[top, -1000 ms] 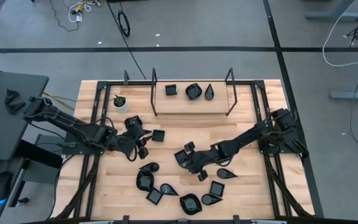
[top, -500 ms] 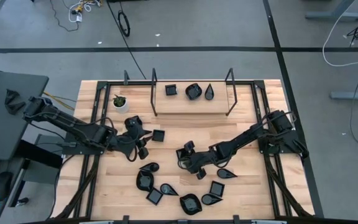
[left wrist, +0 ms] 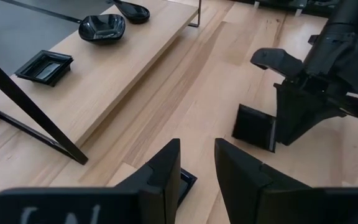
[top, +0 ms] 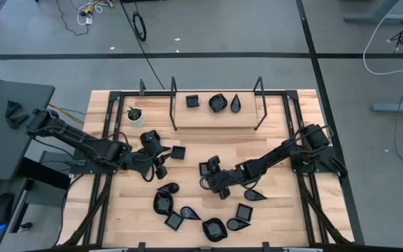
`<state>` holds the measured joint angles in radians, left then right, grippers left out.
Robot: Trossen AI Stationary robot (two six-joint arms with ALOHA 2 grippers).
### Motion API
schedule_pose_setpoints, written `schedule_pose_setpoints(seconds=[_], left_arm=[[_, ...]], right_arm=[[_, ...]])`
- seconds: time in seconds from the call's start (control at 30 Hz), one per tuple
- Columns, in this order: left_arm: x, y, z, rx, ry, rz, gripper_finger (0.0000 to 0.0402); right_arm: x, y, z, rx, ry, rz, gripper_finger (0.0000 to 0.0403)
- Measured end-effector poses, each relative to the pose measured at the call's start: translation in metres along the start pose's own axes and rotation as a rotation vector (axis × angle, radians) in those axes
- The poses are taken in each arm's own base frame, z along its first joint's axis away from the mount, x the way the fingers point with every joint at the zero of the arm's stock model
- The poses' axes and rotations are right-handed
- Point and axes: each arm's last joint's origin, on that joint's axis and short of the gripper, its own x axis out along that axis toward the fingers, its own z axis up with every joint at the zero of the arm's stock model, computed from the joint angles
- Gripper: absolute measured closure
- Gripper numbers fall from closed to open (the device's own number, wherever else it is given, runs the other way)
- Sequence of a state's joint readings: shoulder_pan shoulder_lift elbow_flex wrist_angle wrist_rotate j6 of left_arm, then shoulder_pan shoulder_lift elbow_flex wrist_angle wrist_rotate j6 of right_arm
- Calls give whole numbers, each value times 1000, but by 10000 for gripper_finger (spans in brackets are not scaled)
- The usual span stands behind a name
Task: Pick & Place Mini shaped plates
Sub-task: Stack the black square bowl on top of the other black square bowl on the shelf
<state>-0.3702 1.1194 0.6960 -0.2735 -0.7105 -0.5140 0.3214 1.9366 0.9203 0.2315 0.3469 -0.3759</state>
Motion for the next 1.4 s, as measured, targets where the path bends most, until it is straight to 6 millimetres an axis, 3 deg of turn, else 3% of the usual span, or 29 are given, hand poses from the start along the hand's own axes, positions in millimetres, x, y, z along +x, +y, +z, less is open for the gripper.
schedule_pose_setpoints(seconds=[0.33, 1.17, 1.4], left_arm=[[0, 0, 0, 0, 0, 0, 296], [0, 0, 0, -1, -1, 0, 296], [0, 0, 0, -1, 0, -1, 296]], right_arm=[[0, -2, -1, 65, 29, -67, 318], [3, -9, -8, 84, 65, -61, 398], [-11, -17, 12, 108, -20, -117, 401]])
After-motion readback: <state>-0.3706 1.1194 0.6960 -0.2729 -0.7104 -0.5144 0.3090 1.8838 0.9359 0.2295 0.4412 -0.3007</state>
